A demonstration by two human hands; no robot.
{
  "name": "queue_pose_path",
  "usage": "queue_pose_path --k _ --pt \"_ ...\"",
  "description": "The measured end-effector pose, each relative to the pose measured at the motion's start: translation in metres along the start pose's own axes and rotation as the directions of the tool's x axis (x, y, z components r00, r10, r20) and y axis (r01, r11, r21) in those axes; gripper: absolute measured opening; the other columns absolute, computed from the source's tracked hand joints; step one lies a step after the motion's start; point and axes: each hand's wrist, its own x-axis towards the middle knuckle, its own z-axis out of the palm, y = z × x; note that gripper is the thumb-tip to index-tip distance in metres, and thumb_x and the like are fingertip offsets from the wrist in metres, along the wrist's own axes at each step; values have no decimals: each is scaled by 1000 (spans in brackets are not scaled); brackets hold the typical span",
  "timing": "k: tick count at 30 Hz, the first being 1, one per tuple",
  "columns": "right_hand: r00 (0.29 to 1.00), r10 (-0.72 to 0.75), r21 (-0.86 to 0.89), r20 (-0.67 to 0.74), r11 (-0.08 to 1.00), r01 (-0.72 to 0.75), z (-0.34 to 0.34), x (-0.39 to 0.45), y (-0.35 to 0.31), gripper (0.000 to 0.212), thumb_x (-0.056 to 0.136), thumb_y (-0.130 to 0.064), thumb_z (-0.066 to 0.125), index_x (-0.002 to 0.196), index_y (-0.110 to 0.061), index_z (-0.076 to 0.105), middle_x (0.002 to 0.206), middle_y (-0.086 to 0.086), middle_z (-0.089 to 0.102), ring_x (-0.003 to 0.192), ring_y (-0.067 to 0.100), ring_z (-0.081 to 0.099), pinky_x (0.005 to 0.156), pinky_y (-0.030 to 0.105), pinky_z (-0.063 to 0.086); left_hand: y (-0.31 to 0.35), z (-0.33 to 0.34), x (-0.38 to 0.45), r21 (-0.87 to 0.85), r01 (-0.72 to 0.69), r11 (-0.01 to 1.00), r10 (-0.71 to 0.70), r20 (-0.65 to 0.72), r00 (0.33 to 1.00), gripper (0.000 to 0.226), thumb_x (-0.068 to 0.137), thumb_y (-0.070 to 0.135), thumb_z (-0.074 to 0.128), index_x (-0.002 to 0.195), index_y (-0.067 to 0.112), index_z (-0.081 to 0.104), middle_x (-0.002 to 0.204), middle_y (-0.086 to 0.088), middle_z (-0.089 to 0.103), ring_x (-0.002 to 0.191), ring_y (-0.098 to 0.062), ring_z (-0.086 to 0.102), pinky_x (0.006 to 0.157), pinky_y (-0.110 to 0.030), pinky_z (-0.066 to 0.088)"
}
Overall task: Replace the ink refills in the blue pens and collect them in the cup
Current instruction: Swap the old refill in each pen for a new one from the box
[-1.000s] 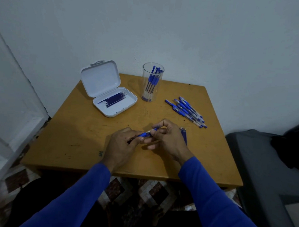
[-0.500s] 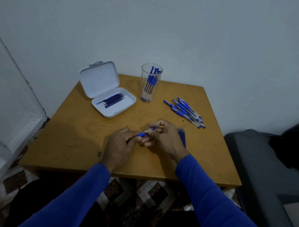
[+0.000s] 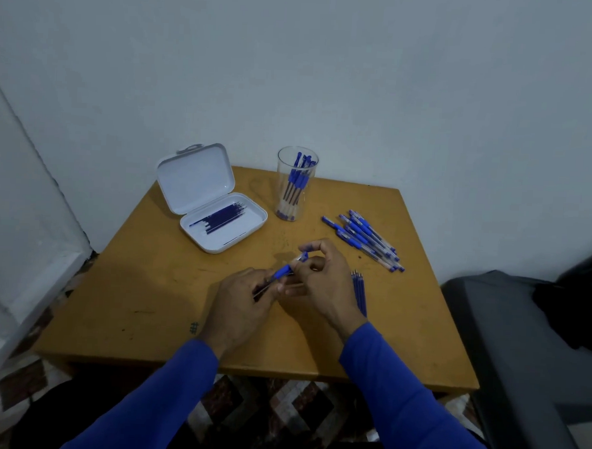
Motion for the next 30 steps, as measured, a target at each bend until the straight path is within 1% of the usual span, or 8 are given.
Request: queue_pose_path --k 2,5,10,14,18,22,27,30 --pt "997 -51 -65 -65 997 47 -5 9 -8 23 99 -8 63 116 -22 55 88 10 74 75 20 77 65 44 65 -3 2 13 71 -8 997 6 32 999 25 96 43 62 113 28 71 87 12 64 82 -4 55 68 -24 46" --pt "977 -168 -223 -131 965 136 -15 26 -26 26 99 -11 64 117 -28 55 91 5 71 77 13 75 63 37 65 -7 6 38 197 -56 979 31 127 991 32 97 52 56 114 28 66 89 14 56 85 -5 49 72 -25 42" --pt "912 -376 -436 -162 857 276 -32 60 -62 25 98 -14 65 114 -31 60 82 -6 67 77 13 69 67 42 63 -11 18 78 245 -72 967 21 206 978 43 98 51 56 135 27 57 117 12 58 107 -6 49 94 -28 48" --pt "850 -493 -435 -186 817 378 -43 86 -96 21 97 -12 64 115 -24 62 79 -9 66 76 12 68 65 43 62 -19 31 105 314 -94 945 13 250 968 49 99 54 51 137 23 54 132 9 50 114 -8 49 102 -32 49" --pt "801 -550 -384 -237 811 443 -47 112 -122 23 95 -10 64 114 -24 62 79 -5 69 77 15 71 66 44 63 -25 43 122 382 -137 914 20 296 955 53 99 54 49 142 22 52 152 4 40 139 -14 37 119 -34 33" --pt "769 -567 -306 -296 819 486 -42 131 -135 26 96 -8 62 110 -29 58 78 -2 70 76 19 73 65 45 63 -32 48 124 401 -157 902 21 322 946 54 100 56 46 144 24 52 158 4 35 146 -16 27 122 -35 20" --pt "779 -566 -342 -270 813 471 -34 154 -129 23 97 -6 62 114 -21 61 80 -4 67 75 17 71 66 43 63 -39 52 121 408 -141 902 1 324 946 58 99 62 41 146 29 48 161 6 30 150 -16 20 124 -38 18" --pt "805 -558 -442 -202 786 433 -29 167 -120 20 96 -7 63 113 -17 66 86 -8 66 82 13 68 74 38 63 -40 52 121 401 -138 906 -1 328 945 58 99 62 41 146 29 49 162 8 29 150 -14 19 124 -38 18"
